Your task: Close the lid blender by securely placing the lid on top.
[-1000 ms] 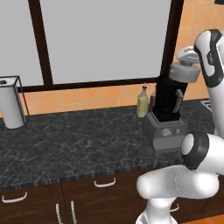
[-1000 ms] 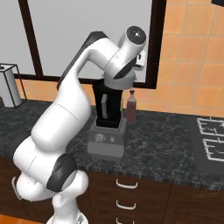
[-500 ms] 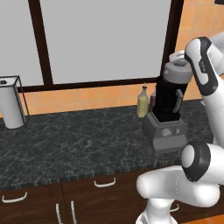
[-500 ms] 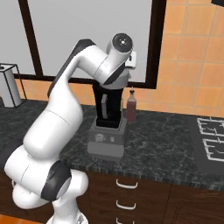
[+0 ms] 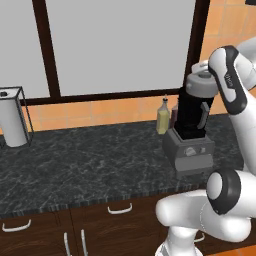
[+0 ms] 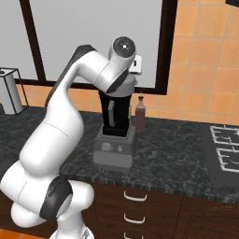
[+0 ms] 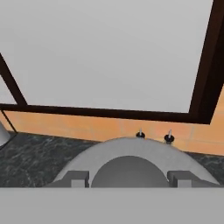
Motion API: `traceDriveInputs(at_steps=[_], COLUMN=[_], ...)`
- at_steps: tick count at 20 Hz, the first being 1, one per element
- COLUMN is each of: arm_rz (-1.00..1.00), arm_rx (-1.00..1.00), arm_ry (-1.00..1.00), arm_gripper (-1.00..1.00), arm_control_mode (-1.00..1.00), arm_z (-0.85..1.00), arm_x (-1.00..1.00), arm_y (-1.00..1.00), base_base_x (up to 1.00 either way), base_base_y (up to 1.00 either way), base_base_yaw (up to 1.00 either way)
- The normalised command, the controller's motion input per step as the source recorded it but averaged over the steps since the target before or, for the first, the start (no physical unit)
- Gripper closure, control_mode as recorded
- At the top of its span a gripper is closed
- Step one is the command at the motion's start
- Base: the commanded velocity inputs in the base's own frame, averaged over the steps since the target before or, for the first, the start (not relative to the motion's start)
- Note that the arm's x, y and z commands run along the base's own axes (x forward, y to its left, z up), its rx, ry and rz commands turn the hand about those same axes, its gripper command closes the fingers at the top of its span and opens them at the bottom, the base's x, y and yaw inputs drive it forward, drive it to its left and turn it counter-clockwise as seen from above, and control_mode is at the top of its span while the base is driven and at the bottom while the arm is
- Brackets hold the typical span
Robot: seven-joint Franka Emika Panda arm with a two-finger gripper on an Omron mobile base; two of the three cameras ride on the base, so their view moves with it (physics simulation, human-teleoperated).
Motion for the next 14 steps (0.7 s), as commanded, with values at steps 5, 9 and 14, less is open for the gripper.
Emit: traceDriveInputs(at_steps=[5, 9, 14], arm_rz=[0.0, 0.0, 0.0], arm_rx=[-0.02, 0.0, 0.0], arm_ry=[0.07, 0.01, 0.0], arm_gripper=[1.0, 1.0, 1.0], arm_control_mode=[-1.0, -1.0, -1.0], arm_z=[0.27, 0.09, 0.01], arm_x=[-0.06, 0.0, 0.04], arm_y=[0.14, 0.21, 0.1], base_base_x=[0.0, 0.0, 0.0], base_base_y=[0.0, 0.0, 0.0], base_base_yaw=[0.0, 0.0, 0.0])
